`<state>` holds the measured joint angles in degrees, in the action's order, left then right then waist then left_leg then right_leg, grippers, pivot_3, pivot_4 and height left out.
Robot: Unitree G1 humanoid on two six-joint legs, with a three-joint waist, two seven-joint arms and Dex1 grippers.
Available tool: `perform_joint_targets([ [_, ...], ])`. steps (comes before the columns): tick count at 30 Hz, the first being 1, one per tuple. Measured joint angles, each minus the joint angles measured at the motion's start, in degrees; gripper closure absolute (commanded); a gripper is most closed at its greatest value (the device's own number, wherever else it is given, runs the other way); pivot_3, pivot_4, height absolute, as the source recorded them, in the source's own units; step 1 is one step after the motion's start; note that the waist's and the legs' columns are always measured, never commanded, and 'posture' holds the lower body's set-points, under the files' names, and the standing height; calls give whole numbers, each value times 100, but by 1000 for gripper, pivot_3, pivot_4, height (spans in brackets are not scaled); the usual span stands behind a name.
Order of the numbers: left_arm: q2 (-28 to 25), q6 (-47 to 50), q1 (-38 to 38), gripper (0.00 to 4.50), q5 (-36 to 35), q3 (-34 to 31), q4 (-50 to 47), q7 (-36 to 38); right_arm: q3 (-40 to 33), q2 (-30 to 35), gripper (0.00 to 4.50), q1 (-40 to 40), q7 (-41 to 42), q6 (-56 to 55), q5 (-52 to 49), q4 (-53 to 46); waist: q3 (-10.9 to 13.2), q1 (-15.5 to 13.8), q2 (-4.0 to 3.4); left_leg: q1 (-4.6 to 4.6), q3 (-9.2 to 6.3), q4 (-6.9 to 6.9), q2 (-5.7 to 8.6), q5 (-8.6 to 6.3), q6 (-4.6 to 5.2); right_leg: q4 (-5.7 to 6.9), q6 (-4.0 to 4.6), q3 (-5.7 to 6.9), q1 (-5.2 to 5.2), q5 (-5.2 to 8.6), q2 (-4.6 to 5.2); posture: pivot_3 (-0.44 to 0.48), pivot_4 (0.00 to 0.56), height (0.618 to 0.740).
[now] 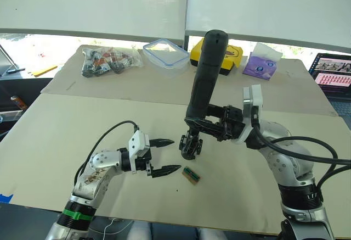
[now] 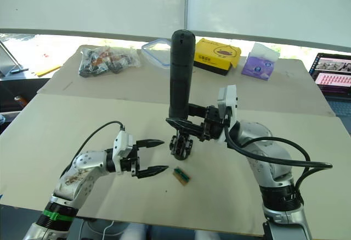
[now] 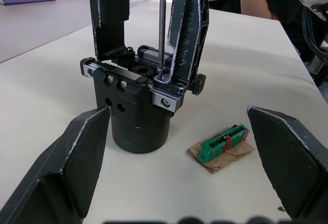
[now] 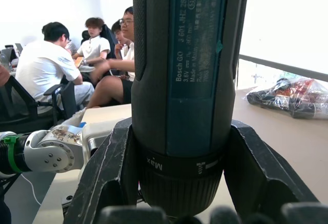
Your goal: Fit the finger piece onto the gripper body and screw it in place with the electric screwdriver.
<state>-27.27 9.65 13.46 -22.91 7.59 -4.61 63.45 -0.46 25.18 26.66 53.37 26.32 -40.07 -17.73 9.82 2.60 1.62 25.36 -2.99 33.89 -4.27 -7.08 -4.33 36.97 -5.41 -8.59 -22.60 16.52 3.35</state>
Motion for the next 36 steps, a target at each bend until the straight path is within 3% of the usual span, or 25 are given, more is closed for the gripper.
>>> perform_joint_targets([
  [13, 285, -393, 649, 0, 708, 345, 1215, -119, 5, -2, 2594, -4, 30, -30, 53, -14, 0, -4, 0, 0, -2, 1, 0, 0, 0, 0, -1, 2, 2, 0, 0, 0, 150, 740],
  [28, 1023, -978, 1456, 0, 1186, 644, 2600, -11, 12, 5, 2594, -60, 34, -49, 68, -94, 0, -8, 0, -1, -5, 3, 1, 0, 0, 2, -2, 4, 6, -1, -2, 0, 150, 740],
  [36, 1099, -1016, 1609, 0, 1256, 656, 2804, 142, 12, 7, 2594, -109, 17, -51, 82, -174, 0, -8, 0, -1, -6, 3, 1, 0, 0, 2, -2, 6, 8, -1, -2, 0, 150, 740],
])
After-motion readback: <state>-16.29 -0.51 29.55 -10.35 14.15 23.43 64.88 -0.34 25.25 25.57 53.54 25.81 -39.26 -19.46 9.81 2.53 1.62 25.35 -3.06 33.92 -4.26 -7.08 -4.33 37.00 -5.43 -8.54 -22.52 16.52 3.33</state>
